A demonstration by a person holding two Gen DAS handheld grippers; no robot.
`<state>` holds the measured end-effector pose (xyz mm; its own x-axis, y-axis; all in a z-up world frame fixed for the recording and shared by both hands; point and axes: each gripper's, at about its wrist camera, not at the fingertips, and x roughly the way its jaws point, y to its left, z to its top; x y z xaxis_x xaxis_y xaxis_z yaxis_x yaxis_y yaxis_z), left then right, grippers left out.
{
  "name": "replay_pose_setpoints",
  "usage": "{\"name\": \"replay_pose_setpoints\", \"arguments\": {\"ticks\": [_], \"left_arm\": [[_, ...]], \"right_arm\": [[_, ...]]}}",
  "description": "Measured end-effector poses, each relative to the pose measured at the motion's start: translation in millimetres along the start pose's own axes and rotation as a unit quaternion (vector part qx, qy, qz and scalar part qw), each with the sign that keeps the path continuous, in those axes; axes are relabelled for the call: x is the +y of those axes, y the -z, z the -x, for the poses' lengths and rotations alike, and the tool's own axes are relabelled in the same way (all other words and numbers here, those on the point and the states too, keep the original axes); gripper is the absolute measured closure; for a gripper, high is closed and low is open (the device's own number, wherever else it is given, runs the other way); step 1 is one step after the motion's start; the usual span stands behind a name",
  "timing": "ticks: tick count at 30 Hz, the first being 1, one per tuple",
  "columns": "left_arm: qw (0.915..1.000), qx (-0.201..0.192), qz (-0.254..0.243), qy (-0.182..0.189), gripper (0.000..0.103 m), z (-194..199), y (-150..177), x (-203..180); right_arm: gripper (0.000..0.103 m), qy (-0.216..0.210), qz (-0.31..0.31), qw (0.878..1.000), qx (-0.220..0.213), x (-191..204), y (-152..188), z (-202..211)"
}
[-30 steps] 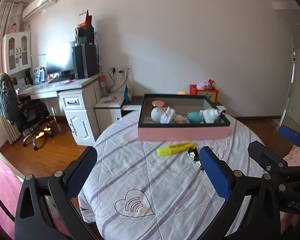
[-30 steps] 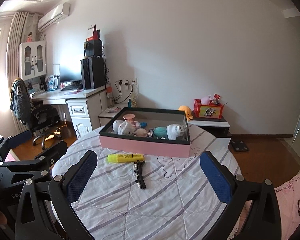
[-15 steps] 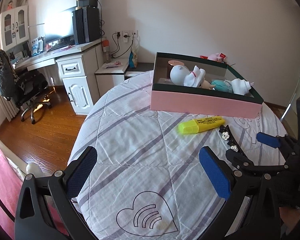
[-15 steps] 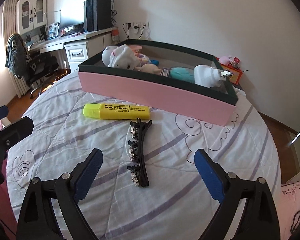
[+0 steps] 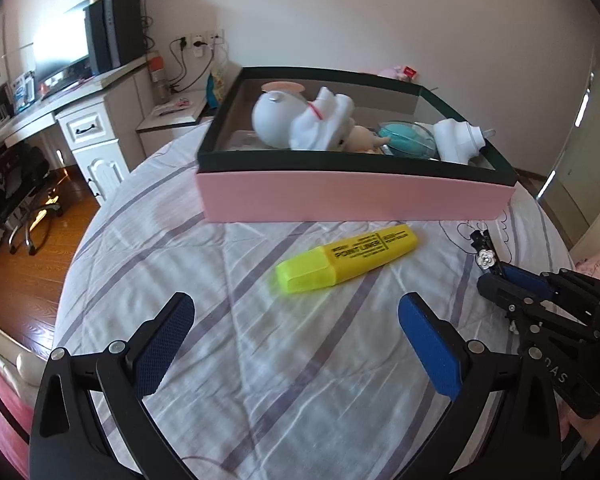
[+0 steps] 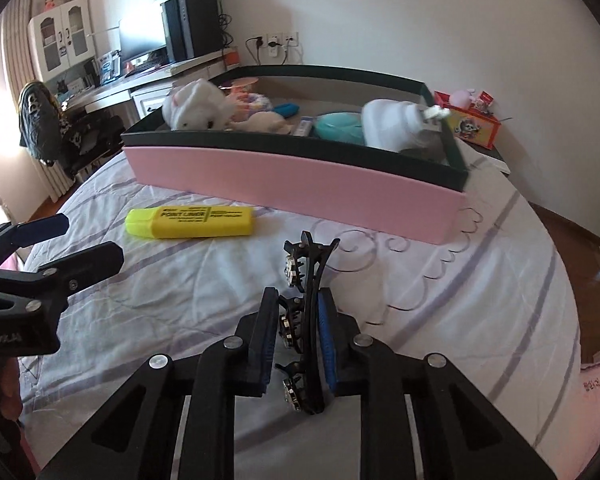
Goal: Organize rigid objects
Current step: 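Lower the right tool onto the black hair clip and close it, then grasp the yellow highlighter with the left tool while the right tool holds the clip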
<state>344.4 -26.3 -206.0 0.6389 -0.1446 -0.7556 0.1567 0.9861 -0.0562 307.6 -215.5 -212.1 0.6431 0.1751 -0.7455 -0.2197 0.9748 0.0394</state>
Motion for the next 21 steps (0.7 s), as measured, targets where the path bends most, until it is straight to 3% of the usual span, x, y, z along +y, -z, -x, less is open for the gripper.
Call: {"name": "replay_pose_setpoints", "arguments": {"ticks": [3, 8, 13, 15, 16, 17, 21], "left_arm": [[0.9996, 0.014, -0.023, -0.001, 0.0, -20, -12, -17], [0.9974, 0.029, -0.051, -0.041, 0.0, -48, -27, -25], [0.9969, 0.034, -0.06, -0.039, 0.002, -54, -28, -29], [0.9968, 0.03, -0.069, -0.025, 0.015, -53, -28, -33], [0.9968, 0.026, -0.075, -0.013, 0.029, -51, -27, -36], [0.9962, 0.022, -0.083, -0.009, 0.037, -49, -26, -40], [0.9943, 0.013, -0.106, -0.004, 0.056, -40, -20, -52]], "right_arm": [[0.084, 0.013, -0.017, 1.0, -0.006, -19, 1, 5], [0.083, -0.001, -0.036, 0.999, -0.002, -31, 2, 2], [0.083, -0.011, -0.032, 0.999, 0.004, -27, -2, -4], [0.083, -0.011, -0.032, 0.999, 0.005, -26, -2, -6], [0.083, -0.011, -0.031, 0.999, 0.005, -25, -3, -6], [0.083, -0.011, -0.031, 0.999, 0.005, -25, -3, -6], [0.083, -0.009, -0.031, 0.999, 0.006, -25, -3, -7]]}}
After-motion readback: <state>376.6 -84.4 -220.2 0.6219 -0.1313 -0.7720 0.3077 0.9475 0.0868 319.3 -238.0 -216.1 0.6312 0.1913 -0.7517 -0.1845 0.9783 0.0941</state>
